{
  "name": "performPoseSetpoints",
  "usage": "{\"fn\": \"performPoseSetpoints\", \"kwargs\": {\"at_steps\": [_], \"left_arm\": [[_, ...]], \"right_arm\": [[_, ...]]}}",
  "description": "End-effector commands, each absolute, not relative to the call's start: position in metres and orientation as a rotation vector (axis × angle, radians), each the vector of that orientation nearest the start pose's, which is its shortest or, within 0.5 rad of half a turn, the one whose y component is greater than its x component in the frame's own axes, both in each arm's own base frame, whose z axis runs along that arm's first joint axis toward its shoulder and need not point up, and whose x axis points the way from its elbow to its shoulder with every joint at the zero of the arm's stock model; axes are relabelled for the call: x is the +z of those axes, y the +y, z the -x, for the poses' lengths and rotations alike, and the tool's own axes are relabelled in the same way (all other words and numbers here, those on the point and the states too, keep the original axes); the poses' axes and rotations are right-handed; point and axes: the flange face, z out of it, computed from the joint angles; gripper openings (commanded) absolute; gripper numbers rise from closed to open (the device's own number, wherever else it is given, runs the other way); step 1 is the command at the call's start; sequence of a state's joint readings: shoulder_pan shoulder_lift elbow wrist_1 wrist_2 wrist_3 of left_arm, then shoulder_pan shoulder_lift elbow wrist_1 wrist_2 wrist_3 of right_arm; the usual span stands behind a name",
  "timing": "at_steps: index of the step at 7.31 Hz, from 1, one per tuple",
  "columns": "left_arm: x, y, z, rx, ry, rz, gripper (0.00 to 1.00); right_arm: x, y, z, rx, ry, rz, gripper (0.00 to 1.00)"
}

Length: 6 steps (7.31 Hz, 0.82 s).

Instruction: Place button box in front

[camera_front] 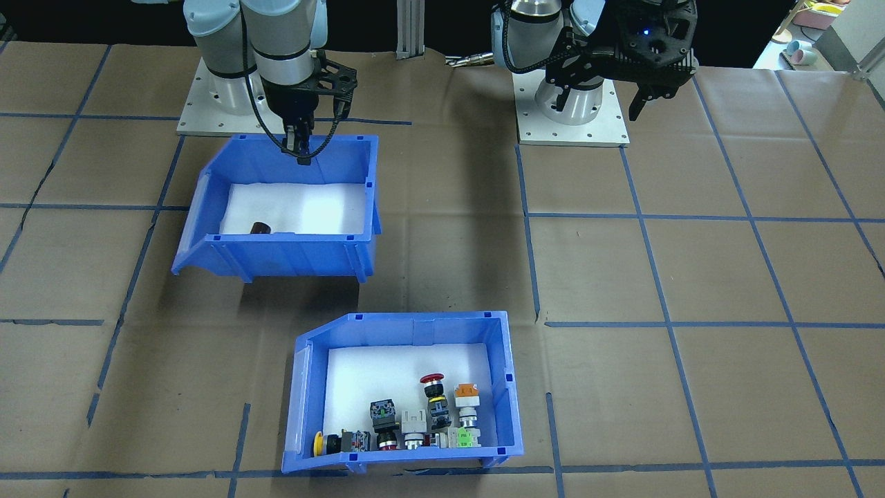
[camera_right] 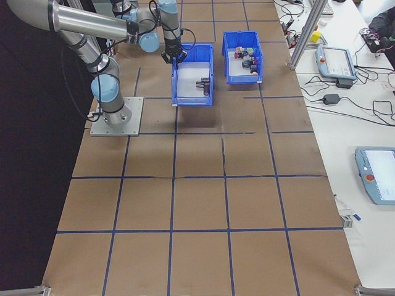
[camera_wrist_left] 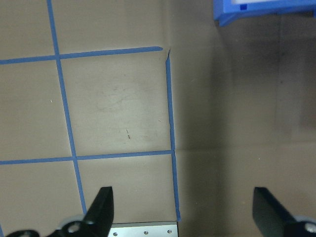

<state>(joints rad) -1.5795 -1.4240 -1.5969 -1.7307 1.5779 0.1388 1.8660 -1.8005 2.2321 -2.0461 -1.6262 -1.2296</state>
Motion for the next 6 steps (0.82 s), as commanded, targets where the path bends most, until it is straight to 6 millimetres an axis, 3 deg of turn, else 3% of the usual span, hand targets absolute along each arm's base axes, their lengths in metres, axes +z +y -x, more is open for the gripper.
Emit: {"fn": "performPoseSetpoints", "kwargs": {"at_steps": [1, 3, 4, 6], "left_arm": [[0.514, -0.428, 0.127, 0.008, 3.126, -0.233, 0.99], [0.511, -0.432, 0.121, 0.017, 3.118, -0.218, 0.99], [0.513, -0.43, 0.118, 0.015, 3.116, -0.208, 0.99], [0.513, -0.431, 0.117, 0.012, 3.117, -0.206, 0.99]], "right_arm": [[0.281, -0.304, -0.305, -0.066, 2.302, 2.265, 0.1], [0.277, -0.308, -0.339, -0.016, 2.334, 2.283, 0.1], [0.265, -0.299, -0.355, 0.018, 2.309, 2.307, 0.1], [0.257, -0.3, -0.366, 0.049, 2.287, 2.327, 0.1]]}}
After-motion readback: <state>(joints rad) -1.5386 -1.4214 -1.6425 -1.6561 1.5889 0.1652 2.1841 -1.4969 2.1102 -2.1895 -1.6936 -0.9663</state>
